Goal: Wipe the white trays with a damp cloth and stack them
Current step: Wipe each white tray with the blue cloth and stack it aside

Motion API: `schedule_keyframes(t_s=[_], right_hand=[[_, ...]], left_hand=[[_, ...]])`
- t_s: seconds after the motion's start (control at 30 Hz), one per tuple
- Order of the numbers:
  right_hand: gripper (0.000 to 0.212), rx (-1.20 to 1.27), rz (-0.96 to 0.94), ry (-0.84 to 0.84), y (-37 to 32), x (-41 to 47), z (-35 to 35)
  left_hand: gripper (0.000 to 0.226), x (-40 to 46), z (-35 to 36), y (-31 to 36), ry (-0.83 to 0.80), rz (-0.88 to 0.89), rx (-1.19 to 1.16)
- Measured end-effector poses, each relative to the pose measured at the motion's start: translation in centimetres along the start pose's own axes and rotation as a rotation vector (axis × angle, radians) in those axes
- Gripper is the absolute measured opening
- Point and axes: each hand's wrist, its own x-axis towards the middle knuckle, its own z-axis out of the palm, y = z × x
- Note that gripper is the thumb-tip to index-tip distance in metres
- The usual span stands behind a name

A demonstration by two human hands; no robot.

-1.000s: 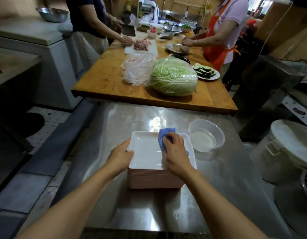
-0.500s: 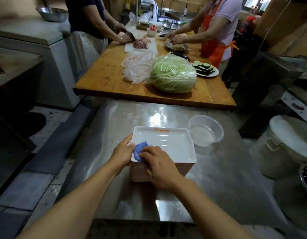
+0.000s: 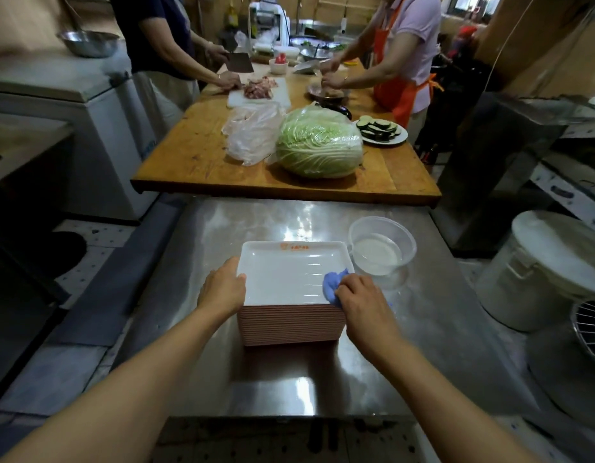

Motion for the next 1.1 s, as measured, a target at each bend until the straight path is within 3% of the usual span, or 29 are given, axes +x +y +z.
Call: schedule_keyframes(t_s=[0.1,0.17,0.27,0.37,0.6,0.8,0.93,1.1], right_hand=[[0.023,0.227,0.062,0.097,0.4,-0.3,-0.8],[0.016,0.401,0.161,0.219,1.2,-0.8,-1.6],[0.015,0.469,0.243,0.283,2.4,-1.6,-2.6],[0.015,0.509,0.263,0.271,3.1,-1.9,-3.1],[0.016,0.587,0.257,0.319,3.9,-2.6,-3.3],[0.01,0.658,0.297,0.348,5.1,-2.8,-3.3],[0.009,0.699,0.317,0.374,4.7,-2.3,-4.2],[0.01,0.734,0.241,0.493,2.3,-1.1,-7.3]], left_hand=[[0.039,-1.5,-0.4,0.9,0.149,0.027,0.218],[0.041,-3.1,0.0,1.7,0.208,0.246,0.295],[0.023,-5.2,1.3,2.9,0.205,0.589,0.316],[0.019,-6.0,2.4,4.0,0.183,0.707,0.406],[0.035,-6.9,3.0,5.4,0.268,0.764,0.609],[0.026,-7.8,1.8,6.3,0.342,0.757,0.379],[0.018,-7.9,-0.4,8.3,0.41,0.769,0.37],[0.014,-8.6,-4.2,9.3,0.44,0.629,0.177]])
